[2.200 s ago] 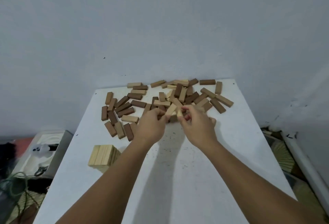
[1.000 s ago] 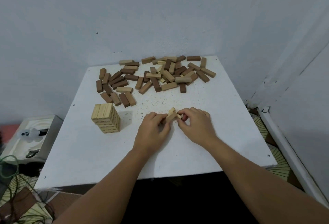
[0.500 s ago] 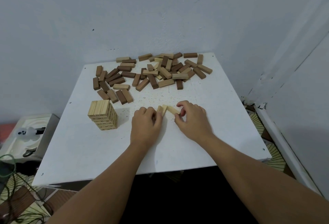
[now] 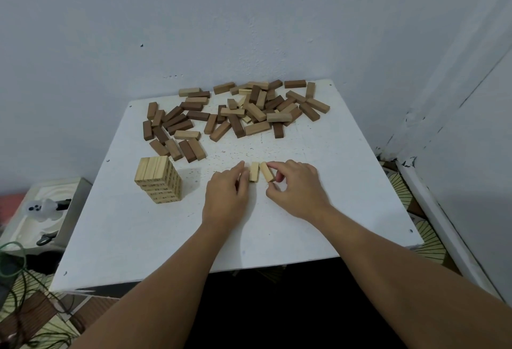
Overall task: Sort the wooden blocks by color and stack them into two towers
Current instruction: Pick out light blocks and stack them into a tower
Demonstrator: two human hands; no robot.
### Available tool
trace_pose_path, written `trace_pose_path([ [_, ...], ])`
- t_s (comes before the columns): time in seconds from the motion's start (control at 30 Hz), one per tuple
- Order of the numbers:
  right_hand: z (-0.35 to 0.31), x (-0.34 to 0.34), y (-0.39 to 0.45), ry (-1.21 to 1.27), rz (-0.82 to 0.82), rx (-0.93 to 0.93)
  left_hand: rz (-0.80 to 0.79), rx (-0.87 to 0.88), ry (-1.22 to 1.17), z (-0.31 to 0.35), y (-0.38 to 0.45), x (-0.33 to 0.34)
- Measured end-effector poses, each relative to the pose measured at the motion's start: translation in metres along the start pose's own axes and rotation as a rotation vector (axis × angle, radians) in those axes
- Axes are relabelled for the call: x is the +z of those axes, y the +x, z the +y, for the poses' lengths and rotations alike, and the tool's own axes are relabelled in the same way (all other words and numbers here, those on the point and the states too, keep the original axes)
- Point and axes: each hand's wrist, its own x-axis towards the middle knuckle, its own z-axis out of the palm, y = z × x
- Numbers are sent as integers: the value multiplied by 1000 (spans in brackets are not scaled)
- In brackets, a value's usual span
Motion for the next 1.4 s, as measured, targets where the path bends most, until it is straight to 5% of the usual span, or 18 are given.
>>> trace_pose_path([
  [0.4,3,1,2,24,15,11,-108,-49,-45,19,-2,-15],
  [0.6,3,-1,5,1,10,25,-329,-256,-197,20,14,-33],
  [0.77,2,-2,6,-53,-59,27,-469,-266,-205,17,31,-39],
  [1.13,3,-4,8,-70,-118,54,-507,-267,-284,17,30,-43],
  [1.4,1,-8,9,-12,-155,82,-379,-294,-299,17,23,-39],
])
